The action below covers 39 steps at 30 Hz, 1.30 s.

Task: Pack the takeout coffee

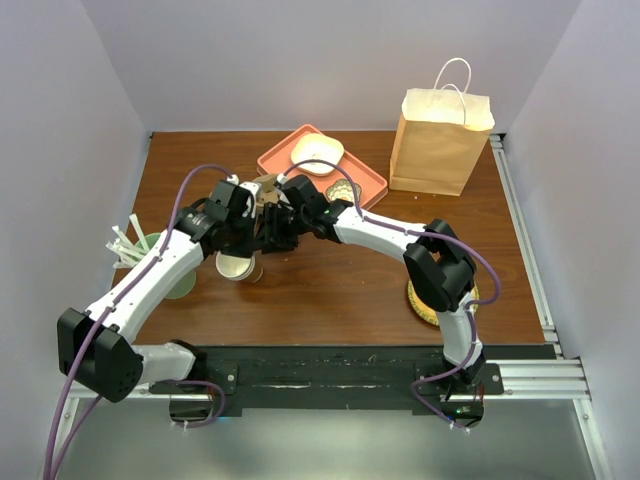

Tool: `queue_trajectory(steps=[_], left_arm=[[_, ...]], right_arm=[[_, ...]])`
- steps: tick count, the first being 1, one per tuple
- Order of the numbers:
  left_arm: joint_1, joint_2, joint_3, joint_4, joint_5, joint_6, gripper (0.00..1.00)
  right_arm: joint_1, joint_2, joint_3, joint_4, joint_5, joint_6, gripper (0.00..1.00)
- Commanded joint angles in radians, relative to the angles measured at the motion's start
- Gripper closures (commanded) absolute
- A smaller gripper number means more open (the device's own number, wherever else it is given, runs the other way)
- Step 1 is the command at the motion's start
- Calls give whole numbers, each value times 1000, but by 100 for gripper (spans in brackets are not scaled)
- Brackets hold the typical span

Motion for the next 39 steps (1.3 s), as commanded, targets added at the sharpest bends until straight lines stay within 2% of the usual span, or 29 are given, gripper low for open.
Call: queue_trajectory(steps=[1,6,15,22,25,39], left_arm=[[-1,-47,-24,50,102,48,70],[-3,-50,-55,60,130,47,69],[-3,-42,-59,54,64,44,72],[-3,-38,-63,60,61,51,87],[-3,-36,-63,56,70,48,89],[-3,-15,-76,68,82,63,83]], right_arm=[[6,-36,9,1,22,-10,55],[6,-42,-5,-2,27,-9,55],[4,-39,-11,-5,27,-13,56],[4,-40,-17,-3,25,-15,56],[4,-40,-19,0,22,-13,56],[4,-40,-25,0,13,-15,56]])
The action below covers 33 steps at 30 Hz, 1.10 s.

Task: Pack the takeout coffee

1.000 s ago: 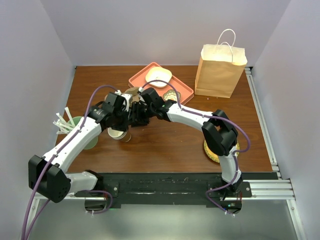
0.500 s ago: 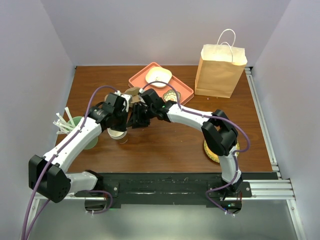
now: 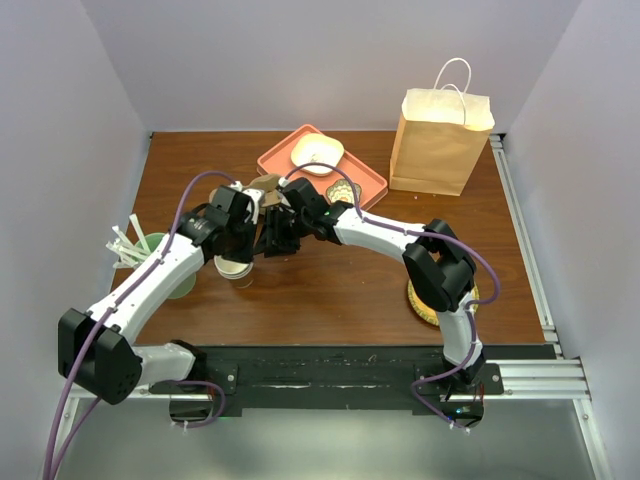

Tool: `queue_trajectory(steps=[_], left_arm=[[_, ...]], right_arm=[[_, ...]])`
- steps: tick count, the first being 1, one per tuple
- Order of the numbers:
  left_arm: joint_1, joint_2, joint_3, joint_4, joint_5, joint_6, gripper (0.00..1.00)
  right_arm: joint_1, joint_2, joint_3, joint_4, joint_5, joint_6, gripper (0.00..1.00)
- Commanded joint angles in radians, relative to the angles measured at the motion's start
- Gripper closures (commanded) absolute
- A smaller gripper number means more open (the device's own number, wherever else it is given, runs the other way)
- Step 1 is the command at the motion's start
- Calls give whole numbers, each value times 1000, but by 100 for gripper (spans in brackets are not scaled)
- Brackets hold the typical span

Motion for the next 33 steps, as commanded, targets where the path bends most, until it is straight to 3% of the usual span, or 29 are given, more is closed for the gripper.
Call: queue_trajectory(steps=[1,8,12,33], left_arm=[[0,10,-13,34,5,38,83],[-1,23,-23,46,2,41,85],[-1,21,-10,48,2,50,100],[-1,-45,36,74,-21,15,100]], right_arm=[[4,-39,-3,12,5,-14,56],[6,-33,-8,17,-3,-14,56],[4,-28,-2,18,-5,-14,56],[4,-5,-46,66,-25,27,56]])
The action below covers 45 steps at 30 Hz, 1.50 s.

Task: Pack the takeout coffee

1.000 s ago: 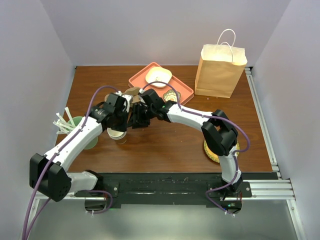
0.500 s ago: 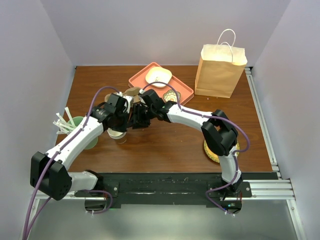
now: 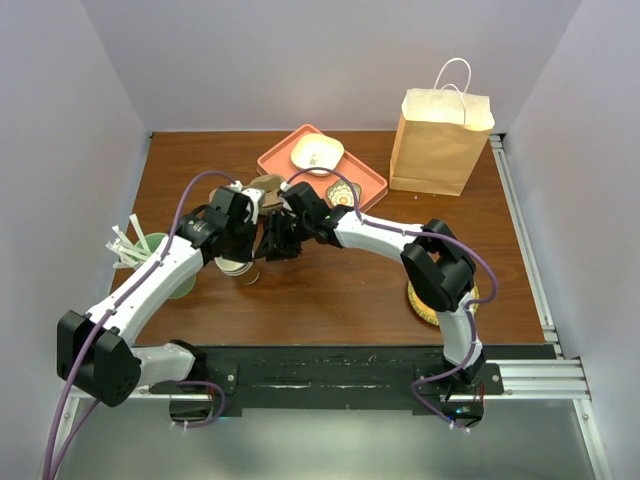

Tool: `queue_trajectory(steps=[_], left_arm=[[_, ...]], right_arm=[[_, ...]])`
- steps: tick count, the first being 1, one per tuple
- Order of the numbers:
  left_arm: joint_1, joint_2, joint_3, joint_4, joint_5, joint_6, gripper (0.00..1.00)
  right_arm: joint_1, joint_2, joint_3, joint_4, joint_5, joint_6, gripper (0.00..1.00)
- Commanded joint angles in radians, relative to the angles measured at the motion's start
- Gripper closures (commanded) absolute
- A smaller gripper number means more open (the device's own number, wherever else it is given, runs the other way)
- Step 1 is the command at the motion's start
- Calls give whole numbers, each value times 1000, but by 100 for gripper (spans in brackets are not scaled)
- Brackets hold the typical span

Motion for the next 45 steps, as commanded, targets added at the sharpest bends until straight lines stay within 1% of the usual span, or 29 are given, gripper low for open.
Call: queue_trajectory(steps=[1,11,18,25,40,45], left_arm=[[-1,-35,58,34,-10,-6,100],[-1,-39,37,35,-30,-3,100],[-1,-41,15,40,-36,6,100],[-1,-42,14,40,-36,9,100],[-1,-35,31,40,-21,3,100],[0,-35,38,42,-20,0,100]], right_arm=[[4,-5,-3,34,-18,11,56],[4,-26,5,30,-32,14,56],[3,-77,-15,23,30,25,57],[1,-108,-13,40,42,40,57],[1,-66,17,138,-18,84,57],[1,-47,25,97,-2,75,57]])
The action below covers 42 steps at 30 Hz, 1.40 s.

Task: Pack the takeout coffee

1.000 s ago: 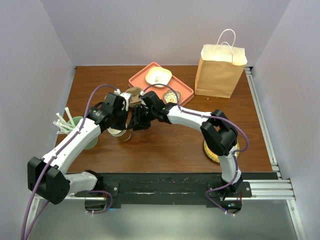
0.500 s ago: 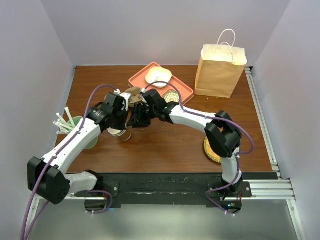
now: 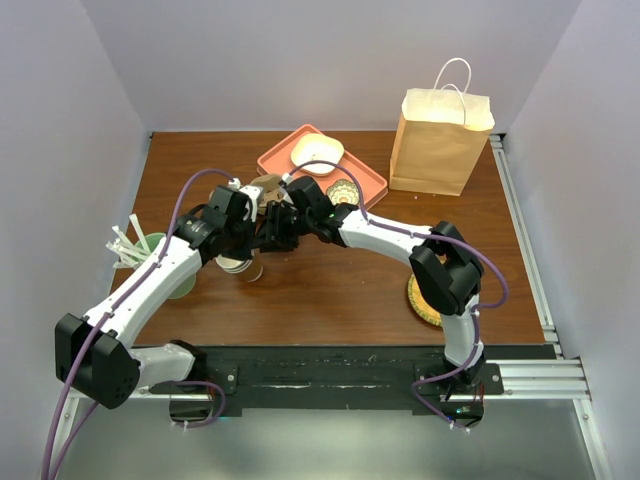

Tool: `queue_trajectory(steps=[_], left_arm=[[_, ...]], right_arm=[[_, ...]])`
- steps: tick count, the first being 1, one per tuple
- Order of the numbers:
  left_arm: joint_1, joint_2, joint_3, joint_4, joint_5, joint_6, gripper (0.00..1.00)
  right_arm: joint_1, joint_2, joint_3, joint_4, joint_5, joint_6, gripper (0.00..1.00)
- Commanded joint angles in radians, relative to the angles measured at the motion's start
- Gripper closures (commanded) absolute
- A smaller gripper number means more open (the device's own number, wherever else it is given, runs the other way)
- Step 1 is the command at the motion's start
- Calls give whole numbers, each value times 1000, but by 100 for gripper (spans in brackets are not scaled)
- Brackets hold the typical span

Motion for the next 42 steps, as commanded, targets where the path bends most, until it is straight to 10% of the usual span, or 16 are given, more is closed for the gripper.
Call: queue_trajectory(steps=[1,42], left_arm=[[-1,-21,29,36,3,-1,100],[-1,-39,46,39,-8,-34,100]], right_arm=[[3,10,37,7,-1,3,57],[13,40,-17,13,17,7,61]])
